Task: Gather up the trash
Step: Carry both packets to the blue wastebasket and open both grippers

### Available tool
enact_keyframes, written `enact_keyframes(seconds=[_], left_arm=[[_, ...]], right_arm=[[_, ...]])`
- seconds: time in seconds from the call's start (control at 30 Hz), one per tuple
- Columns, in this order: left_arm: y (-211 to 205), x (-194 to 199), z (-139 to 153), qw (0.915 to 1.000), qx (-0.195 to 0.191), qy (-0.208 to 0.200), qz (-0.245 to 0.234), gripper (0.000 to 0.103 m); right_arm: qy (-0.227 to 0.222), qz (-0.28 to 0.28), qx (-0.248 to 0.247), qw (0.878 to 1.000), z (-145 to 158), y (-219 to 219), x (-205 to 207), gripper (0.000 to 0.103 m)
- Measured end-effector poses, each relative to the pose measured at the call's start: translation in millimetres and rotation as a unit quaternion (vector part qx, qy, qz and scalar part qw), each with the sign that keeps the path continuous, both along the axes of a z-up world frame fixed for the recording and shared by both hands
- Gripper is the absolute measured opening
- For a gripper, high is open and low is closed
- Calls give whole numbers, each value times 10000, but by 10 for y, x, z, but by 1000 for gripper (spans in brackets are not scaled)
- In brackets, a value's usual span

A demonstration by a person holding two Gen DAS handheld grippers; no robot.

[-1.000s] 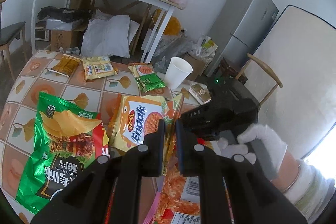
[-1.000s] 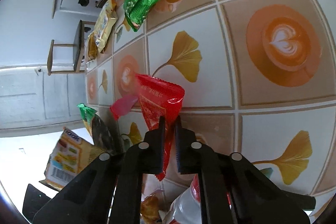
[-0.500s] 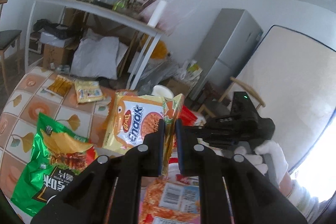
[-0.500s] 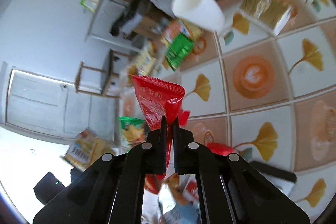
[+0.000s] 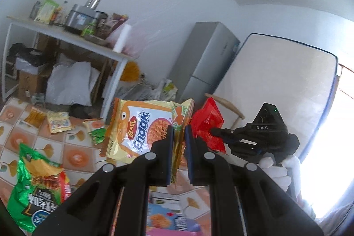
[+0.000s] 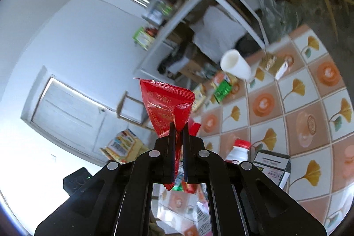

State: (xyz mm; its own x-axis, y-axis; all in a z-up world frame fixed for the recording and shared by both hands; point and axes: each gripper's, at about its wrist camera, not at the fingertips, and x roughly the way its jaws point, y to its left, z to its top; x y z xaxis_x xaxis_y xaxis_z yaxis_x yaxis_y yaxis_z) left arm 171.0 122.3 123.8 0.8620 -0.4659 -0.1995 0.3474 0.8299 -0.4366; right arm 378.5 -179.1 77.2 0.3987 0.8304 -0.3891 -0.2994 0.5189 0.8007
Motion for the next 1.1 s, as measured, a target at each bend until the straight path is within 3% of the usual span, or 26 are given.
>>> enact_keyframes(seconds=[0.3, 0.6, 0.73, 0.9, 1.0, 1.1], left_arm=[[-630, -121, 126, 9975, 54, -86, -697, 10], [-1749, -111, -23, 9852, 25, 155, -1708, 10], [-2365, -64, -128, 9749, 127, 420, -2183, 10], [-3127, -40, -271, 9579, 411, 675, -2760, 10], [-3649, -3, -462, 9398, 654, 1097, -3169, 10], [-4077, -9, -640, 9274, 955, 1283, -3382, 10]], right_arm=[[162, -534, 593, 9967, -224, -796, -462, 5], [422, -1617, 706, 9834, -492, -1962, -1036, 5], [467, -2263, 572, 9713, -607, -2542, -1364, 6], [727, -3089, 407, 9474, -932, -3142, -1796, 6], [925, -3473, 402, 9323, -1177, -3422, -2026, 6], [1100, -3832, 304, 9166, -1414, -3613, -2217, 6]])
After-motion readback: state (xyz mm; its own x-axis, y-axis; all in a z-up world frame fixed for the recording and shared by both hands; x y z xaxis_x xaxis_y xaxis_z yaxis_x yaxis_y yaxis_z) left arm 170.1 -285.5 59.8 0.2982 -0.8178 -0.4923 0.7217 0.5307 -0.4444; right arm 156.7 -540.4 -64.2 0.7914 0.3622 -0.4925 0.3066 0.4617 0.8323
